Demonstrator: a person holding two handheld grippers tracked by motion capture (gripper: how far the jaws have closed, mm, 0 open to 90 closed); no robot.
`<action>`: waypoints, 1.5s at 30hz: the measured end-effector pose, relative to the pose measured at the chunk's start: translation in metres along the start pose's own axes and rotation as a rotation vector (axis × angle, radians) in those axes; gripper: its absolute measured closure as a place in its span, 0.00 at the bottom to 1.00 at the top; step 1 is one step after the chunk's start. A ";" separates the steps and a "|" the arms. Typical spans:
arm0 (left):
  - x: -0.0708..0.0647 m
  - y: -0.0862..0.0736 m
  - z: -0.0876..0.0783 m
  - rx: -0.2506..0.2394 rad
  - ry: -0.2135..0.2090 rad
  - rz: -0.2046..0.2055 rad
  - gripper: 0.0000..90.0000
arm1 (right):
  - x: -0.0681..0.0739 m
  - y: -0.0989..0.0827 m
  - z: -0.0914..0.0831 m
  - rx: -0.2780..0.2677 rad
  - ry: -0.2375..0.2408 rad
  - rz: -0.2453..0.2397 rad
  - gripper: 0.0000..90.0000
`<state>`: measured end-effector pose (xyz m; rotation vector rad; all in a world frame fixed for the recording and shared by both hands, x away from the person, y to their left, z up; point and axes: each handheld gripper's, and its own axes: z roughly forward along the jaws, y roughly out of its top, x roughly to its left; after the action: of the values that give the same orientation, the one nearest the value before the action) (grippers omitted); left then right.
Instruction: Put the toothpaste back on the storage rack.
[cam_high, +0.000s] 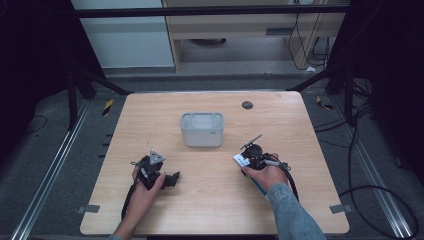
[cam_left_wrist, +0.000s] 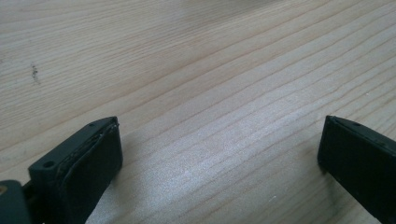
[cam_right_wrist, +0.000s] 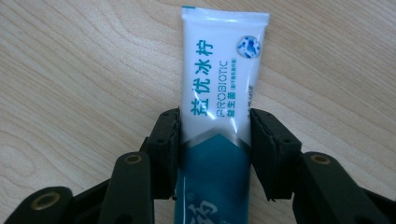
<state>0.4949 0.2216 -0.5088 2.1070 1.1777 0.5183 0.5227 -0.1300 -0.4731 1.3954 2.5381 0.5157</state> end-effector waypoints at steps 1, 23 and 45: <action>0.000 0.000 0.000 0.000 0.000 0.000 0.00 | 0.000 0.000 0.000 0.000 0.002 0.000 0.62; 0.000 0.000 0.000 0.000 -0.002 0.002 0.00 | -0.001 0.004 -0.001 0.035 -0.001 0.006 0.74; 0.000 0.000 0.000 0.000 -0.001 0.002 0.00 | -0.006 -0.001 -0.014 -0.039 0.000 0.039 0.88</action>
<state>0.4952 0.2216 -0.5087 2.1086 1.1750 0.5180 0.5199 -0.1388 -0.4603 1.4339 2.4917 0.5688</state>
